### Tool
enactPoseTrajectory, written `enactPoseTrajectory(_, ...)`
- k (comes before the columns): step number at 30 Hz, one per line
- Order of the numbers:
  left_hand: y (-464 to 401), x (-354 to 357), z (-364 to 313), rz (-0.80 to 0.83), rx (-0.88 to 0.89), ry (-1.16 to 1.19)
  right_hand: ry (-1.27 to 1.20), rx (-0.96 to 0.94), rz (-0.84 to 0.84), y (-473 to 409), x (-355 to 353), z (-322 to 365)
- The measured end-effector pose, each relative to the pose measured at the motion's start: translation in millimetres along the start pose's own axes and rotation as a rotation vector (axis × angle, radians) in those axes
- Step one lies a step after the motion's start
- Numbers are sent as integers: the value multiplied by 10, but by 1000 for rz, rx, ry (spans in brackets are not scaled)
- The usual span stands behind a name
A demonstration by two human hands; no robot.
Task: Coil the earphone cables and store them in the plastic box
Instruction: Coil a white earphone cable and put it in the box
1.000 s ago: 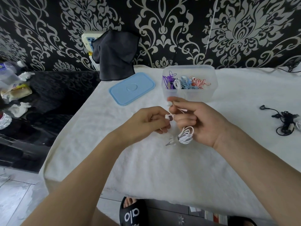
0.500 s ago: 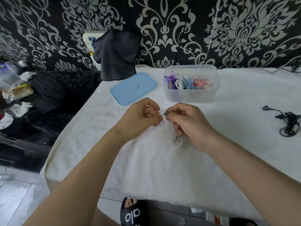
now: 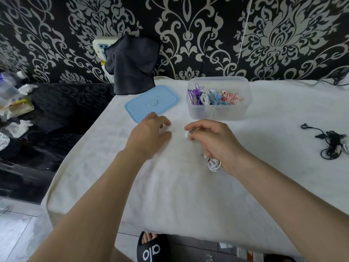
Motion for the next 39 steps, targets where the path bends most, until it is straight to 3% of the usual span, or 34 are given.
enactPoseTrajectory(13,-9,90,-93,19,55,20,-25,45,-11,-23,-86,26)
enactPoseTrajectory(24,195,-58,-340,64,115,517,121,-121,-60,34,-82,68)
enactPoseTrajectory(30,265,-135,-363,88,92,565,212,-179,-89,48,-64,74)
enactPoseTrajectory(39,299,-187,-348,89,90,578,150,-179,-44,91,-40,119)
Point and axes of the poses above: each hand's wrist, its own y-axis away from the middle knuckle, its own x-axis out of the palm, z = x × y, the point moved 1 cm from there along -y, towards the middle knuckle, and after that the axes turned 2 degrees about y, right-handed, at the moved point
